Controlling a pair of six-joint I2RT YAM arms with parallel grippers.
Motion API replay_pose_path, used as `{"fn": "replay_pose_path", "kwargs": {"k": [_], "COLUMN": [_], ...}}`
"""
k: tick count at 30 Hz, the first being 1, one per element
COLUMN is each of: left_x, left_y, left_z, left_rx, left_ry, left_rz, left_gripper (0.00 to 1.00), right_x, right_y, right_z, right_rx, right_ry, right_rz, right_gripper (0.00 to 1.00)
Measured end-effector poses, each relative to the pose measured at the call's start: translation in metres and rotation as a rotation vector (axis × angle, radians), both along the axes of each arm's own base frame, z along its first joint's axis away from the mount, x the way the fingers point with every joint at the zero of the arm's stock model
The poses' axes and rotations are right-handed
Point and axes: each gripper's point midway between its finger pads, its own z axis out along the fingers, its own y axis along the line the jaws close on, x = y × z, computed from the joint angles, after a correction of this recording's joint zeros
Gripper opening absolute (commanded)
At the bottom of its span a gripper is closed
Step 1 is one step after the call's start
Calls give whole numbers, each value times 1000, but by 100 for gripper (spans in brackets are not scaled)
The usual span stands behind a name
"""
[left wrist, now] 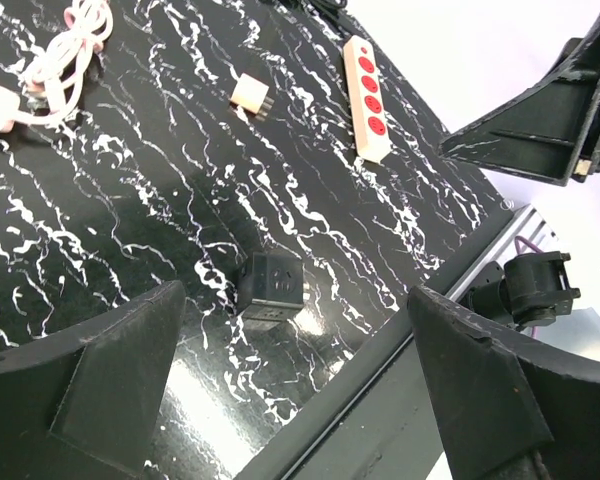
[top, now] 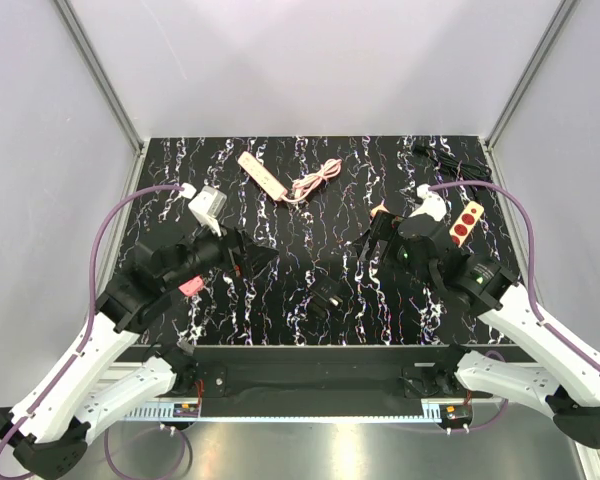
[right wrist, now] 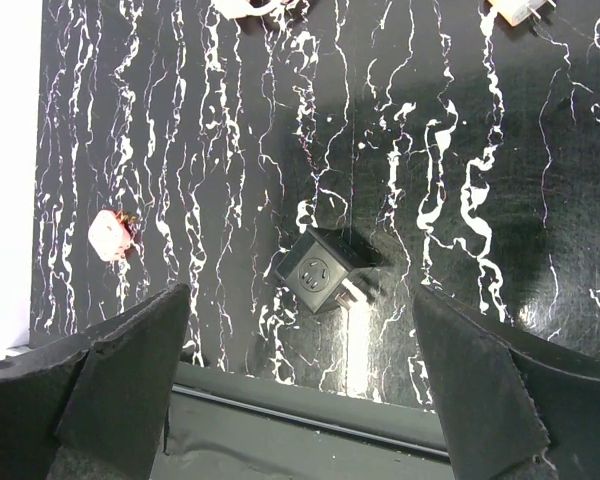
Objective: Insert the plug
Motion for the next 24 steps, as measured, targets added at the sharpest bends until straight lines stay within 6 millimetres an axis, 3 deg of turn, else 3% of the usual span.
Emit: {"fn": "replay_pose_path", "kwargs": {"k": [6,11,15,18,20,24], "left_x": [3,21,32,24,16,11], "left_y": [1,7,25,32,31,28], "left_z": [-12,-42,-94,-124,-133,-138], "left_rx": [12,23,26,44,49,42], "left_ry": [65,187,366,461,496,514], "left_rz": [33,84,139,141,122,96], "left_gripper": [99,99,99,98,97,94], "right_x": [1,8,10,7,4,5], "right_y": [-1,15,33,45,53,67], "right_z": [-18,-66,-118,-154,-170,-178], "right_rx": [-56,-239,-375,-431,-436,-397], "right_ry": [21,112,237,331,376,372], "right_rz": [10,136,269,359,406,452], "right_gripper": [100,100,95,89,86,82]}}
